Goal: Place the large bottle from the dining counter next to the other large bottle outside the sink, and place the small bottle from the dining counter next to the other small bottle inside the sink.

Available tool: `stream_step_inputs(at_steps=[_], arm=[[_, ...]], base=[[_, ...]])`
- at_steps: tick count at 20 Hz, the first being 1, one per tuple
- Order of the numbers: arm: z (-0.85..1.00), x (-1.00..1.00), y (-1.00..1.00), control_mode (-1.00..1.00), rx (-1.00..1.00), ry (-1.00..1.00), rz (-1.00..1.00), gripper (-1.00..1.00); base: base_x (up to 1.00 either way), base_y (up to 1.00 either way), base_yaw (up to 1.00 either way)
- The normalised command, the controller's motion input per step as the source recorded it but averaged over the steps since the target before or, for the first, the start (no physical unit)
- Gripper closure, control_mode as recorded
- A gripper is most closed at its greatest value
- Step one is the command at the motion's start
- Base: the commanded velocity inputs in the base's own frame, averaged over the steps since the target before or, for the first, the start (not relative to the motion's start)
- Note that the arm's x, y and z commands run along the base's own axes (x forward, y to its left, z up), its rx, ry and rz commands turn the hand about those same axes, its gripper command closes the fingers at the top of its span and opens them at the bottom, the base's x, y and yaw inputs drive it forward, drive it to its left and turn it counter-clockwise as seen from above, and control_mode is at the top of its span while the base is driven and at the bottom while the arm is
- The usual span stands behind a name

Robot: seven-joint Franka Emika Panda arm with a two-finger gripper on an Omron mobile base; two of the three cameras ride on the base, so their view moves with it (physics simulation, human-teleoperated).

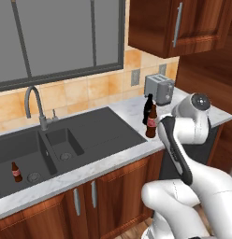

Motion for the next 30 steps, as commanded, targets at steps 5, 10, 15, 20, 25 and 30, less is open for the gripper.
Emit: stream_step_inputs(at_steps=[5, 10, 15, 20, 25, 30], arm=[[-0.31, -0.18, 0.00, -1.00, 0.00, 0.00, 0.03, -1.00], [-0.21, -0.07, 0.02, -1.00, -0.02, 0.01, 0.02, -1.00], [-0.12, 0.00, 0.00, -1.00, 0.00, 0.03, 0.00, -1.00], [-0.05, 0.00, 0.00, 1.00, 0.00, 0.02, 0.00, -1.00], [0.00, 0.00, 0.00, 1.00, 0.00, 0.00, 0.00, -1.00], [0.00, 0.00, 0.00, 1.00, 0.00, 0.00, 0.00, -1.00]], base=[[0.00, 0.00, 0.00], [0.00, 0.00, 0.00], [0.00, 0.00, 0.00], [0.00, 0.00, 0.00], [-0.09, 0.00, -0.17], [-0.28, -0.10, -0.34]])
